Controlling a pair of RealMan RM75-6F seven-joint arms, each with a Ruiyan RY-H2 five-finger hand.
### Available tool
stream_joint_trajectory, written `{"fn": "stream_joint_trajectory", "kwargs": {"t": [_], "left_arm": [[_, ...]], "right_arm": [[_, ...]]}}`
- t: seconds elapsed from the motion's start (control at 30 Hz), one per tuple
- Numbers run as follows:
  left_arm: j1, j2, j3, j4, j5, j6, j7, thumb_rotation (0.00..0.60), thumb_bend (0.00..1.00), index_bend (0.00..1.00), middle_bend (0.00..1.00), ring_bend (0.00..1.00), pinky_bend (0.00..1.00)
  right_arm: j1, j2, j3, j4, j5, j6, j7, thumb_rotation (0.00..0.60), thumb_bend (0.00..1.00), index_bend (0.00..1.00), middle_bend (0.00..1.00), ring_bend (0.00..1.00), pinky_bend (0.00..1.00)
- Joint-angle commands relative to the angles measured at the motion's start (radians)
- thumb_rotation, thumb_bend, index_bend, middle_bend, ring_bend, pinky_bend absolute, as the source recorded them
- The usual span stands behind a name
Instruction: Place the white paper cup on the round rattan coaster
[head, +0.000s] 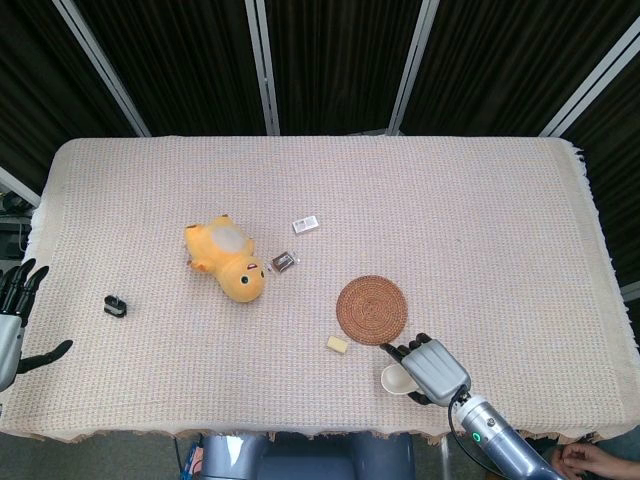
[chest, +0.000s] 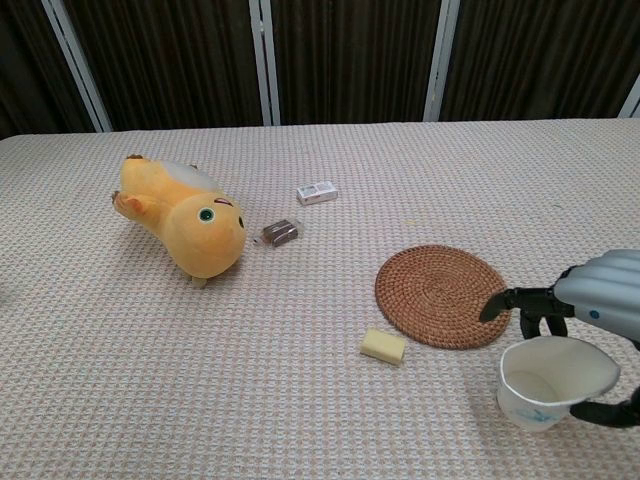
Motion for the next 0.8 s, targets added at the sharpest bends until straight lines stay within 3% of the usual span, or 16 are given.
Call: {"fn": "stream_joint_trajectory", "kwargs": {"t": [0.03,0.2,0.37,0.6,0.8], "left_arm": [[-0.001,0.001,-0.003,0.0,-0.005,-0.002,-0.003,0.6,0.0,0.0,0.0,0.0,0.0],[-0.003,0.005,-0.005,-0.001,-0.01,-0.008,-0.009,0.6,0.0,0.0,0.0,0.0,0.0],[-0.006,0.008,-0.006,-0.001,-0.015,-0.017,-0.015,0.6,0.0,0.0,0.0,0.0,0.0],[-0.011,0.01,-0.013,-0.001,-0.03,-0.031,-0.019,0.6,0.0,0.0,0.0,0.0,0.0],[-0.016,0.013,-0.021,0.002,-0.052,-0.044,-0.024,0.6,0.0,0.0,0.0,0.0,0.0]], "right_arm": [[0.003,-0.018,0.002,0.02,-0.012,0.016,0.017,0.6,0.21,0.2,0.41,0.41,0.3],[0.012,-0.019,0.019,0.016,-0.021,0.042,0.043,0.6,0.21,0.21,0.41,0.41,0.3],[0.035,-0.017,0.085,-0.007,0.028,0.059,0.069,0.6,0.21,0.22,0.41,0.41,0.3],[0.121,-0.071,0.211,0.022,0.231,0.018,0.039,0.6,0.22,0.22,0.41,0.4,0.3],[0.188,-0.147,0.252,0.091,0.412,0.0,-0.036,0.6,0.22,0.22,0.41,0.4,0.3]]}}
